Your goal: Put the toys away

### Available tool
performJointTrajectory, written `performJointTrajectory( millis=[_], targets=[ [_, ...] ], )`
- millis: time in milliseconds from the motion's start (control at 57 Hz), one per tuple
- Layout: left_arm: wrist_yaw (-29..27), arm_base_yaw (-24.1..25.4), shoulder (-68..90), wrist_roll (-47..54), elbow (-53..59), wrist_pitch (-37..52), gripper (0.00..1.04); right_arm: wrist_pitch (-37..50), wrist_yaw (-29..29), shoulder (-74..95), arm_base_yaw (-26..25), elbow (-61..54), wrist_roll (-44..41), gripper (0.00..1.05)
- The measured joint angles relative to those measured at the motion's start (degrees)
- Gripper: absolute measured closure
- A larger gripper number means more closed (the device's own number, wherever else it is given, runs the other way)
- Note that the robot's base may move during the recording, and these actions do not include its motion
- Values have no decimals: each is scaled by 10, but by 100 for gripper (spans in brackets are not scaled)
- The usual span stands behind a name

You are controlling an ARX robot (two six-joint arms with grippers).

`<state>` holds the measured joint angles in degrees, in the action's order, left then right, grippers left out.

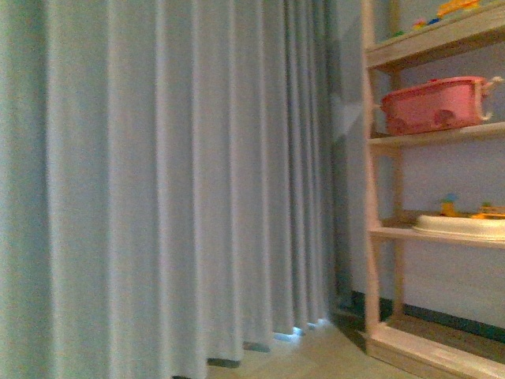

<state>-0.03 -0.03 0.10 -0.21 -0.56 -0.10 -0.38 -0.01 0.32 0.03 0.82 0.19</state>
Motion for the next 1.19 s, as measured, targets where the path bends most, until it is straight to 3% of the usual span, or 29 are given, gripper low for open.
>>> performJointTrajectory(
  millis=[1194],
  targets=[
    [0,-1,0,0,0,0,6,0,-1,0,0,0,0,97]
  ],
)
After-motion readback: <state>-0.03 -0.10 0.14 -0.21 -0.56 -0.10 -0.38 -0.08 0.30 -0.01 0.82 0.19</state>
